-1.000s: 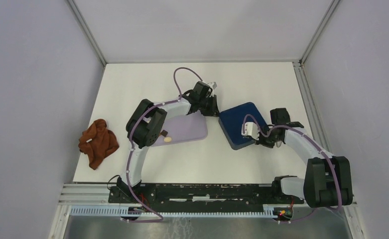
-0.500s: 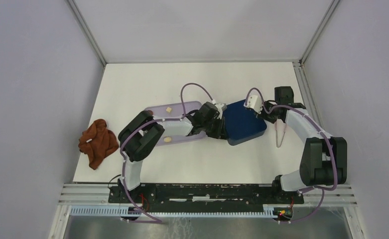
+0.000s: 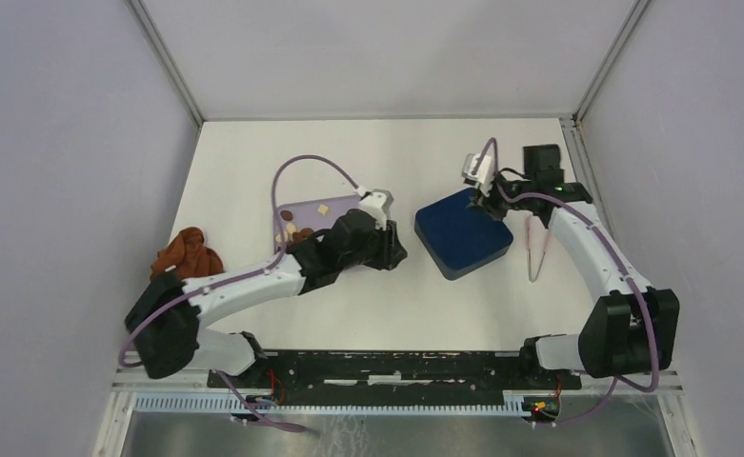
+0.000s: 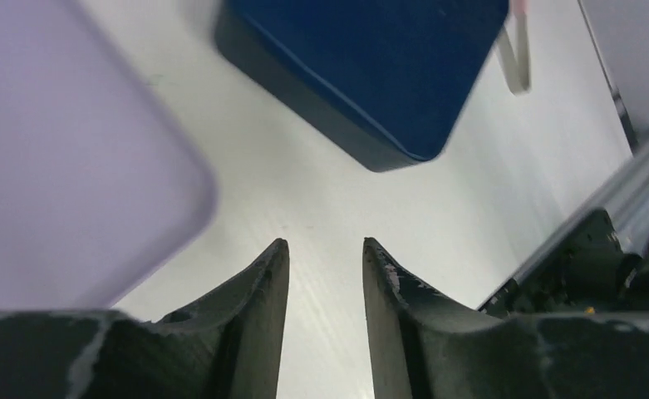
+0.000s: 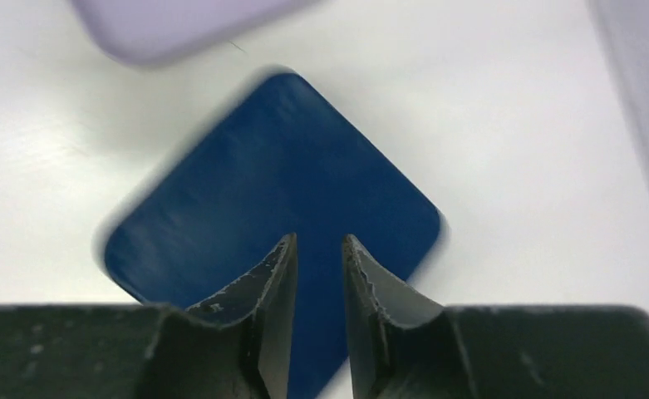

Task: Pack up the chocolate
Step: Adjust the packing box at the center of the board, then reset both arms

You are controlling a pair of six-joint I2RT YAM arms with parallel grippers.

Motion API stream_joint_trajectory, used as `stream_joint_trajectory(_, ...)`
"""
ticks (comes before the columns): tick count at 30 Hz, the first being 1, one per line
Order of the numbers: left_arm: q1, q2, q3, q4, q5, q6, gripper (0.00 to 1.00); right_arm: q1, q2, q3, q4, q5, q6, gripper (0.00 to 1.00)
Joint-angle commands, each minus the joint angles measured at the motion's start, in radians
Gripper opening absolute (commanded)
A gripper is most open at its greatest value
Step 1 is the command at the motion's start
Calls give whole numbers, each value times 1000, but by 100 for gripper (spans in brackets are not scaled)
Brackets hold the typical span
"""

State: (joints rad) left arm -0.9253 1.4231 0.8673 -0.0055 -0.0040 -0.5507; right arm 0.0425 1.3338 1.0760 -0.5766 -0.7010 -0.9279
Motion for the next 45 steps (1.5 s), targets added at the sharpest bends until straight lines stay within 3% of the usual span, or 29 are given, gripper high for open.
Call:
stream_joint_trajectory(1, 42, -218, -61, -216, -349, -30, 51, 205, 102, 49, 9, 14, 272, 27)
stream_joint_trajectory(6, 71, -425, -138, -283, -385, -38, 66, 299, 295, 231, -56, 207, 354, 14)
stream_joint_trajectory(13, 73, -601, -207, -319, -374, -82, 77, 360, 529, 330, -142, 351, 361, 11)
stream_joint_trajectory(17, 71, -684, -198, -338, -341, -76, 89, 350, 487, 341, -152, 366, 339, 14)
stream_joint_trajectory(19, 72, -730, -180, -338, -324, -71, 97, 328, 411, 378, -151, 369, 320, 21)
stream_joint_trajectory(20, 73, -752, -164, -337, -317, -66, 99, 317, 361, 400, -147, 375, 305, 31)
stream_joint_trajectory(24, 73, -801, -32, -355, -298, -34, 100, 241, 162, 429, -97, 356, 247, 91)
stream_joint_trajectory(25, 73, -798, 13, -367, -295, -26, 100, 214, 102, 413, -39, 346, 286, 97)
stream_joint_trajectory(28, 71, -770, 158, -430, -280, -1, 100, 122, -77, 335, 126, 386, 480, 98)
stream_joint_trajectory(31, 72, -731, 309, -500, -280, 11, 100, 112, -241, 256, 229, 422, 529, 98)
stream_joint_trajectory(35, 71, -683, 484, -569, -301, 25, 100, 113, -275, 387, 108, 384, 549, 98)
stream_joint_trajectory(40, 71, -636, 638, -638, -345, 54, 100, 112, -292, 534, 79, 525, 819, 98)
stream_joint_trajectory(45, 71, -640, 673, -641, -369, 57, 100, 113, -297, 634, 17, 489, 783, 98)
